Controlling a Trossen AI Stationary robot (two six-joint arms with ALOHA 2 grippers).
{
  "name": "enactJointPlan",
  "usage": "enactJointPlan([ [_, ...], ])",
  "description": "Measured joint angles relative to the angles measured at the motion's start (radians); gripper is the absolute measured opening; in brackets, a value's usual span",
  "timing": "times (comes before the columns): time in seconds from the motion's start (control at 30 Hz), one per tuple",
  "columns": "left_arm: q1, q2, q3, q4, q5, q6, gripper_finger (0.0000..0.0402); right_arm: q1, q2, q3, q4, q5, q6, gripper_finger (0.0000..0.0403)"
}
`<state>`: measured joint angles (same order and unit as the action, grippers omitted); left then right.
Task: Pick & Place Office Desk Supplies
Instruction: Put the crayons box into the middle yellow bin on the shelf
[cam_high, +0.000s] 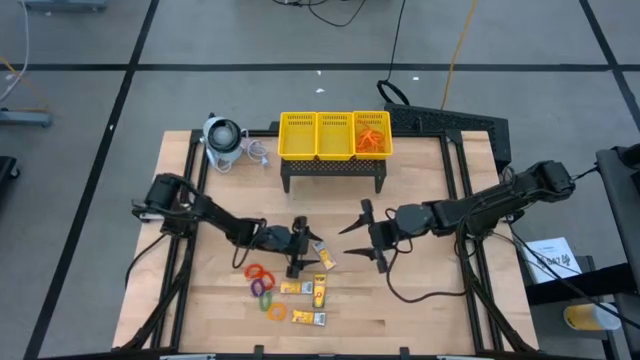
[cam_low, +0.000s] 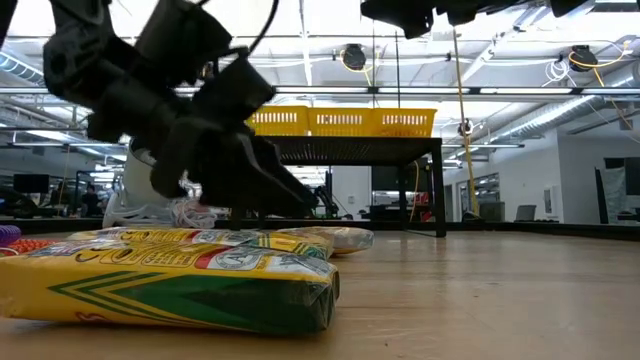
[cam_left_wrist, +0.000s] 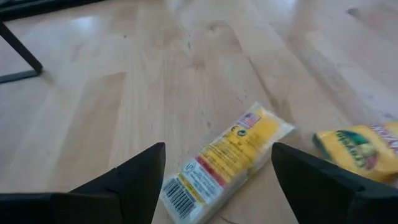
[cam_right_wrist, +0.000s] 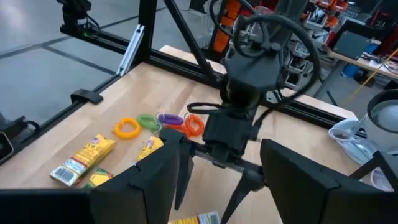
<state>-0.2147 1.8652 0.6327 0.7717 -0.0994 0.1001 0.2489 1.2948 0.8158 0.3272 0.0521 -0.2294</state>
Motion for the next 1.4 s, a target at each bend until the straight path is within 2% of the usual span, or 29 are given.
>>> enactJointPlan([
  [0.33,0.040,0.072,0.012,0.009,-0.015,0.073,0.0301,-0.027,0.001,0.000,0.004,0.004,-0.018,0.0215],
  [0.47,0.066,0.092,0.014,0.009,-0.046,-0.075,0.0301,-0.047,0.001,0.000,0.003,0.004,-0.018,0.0215],
  [0.57,0.091,0.103,0.014,0.006,-0.025,-0.193,0.0301,-0.056,0.001,0.000,0.002,0.004,-0.017,0.0215],
  [0.7,0.099,0.103,0.014,0.005,-0.024,-0.245,0.0301,-0.062,0.001,0.000,0.001,0.003,-0.018,0.0215],
  [0.8,0.099,0.104,0.014,0.003,-0.036,-0.210,0.0301,-0.067,0.001,0.000,-0.003,0.004,-0.018,0.0215],
  [0.93,0.089,0.104,0.014,0.006,-0.048,-0.089,0.0298,-0.073,0.001,0.000,-0.004,0.003,-0.018,0.0215],
  [1.07,0.076,0.104,0.014,0.017,-0.051,0.015,0.0270,-0.079,0.001,0.000,-0.009,0.000,-0.018,0.0215],
  [1.23,0.074,0.106,0.012,0.066,-0.048,0.010,0.0226,-0.079,0.001,0.000,-0.018,0.000,-0.019,0.0215],
  [1.4,0.077,0.106,0.014,0.109,-0.037,0.030,0.0210,-0.079,0.001,-0.001,-0.019,0.000,-0.020,0.0215],
])
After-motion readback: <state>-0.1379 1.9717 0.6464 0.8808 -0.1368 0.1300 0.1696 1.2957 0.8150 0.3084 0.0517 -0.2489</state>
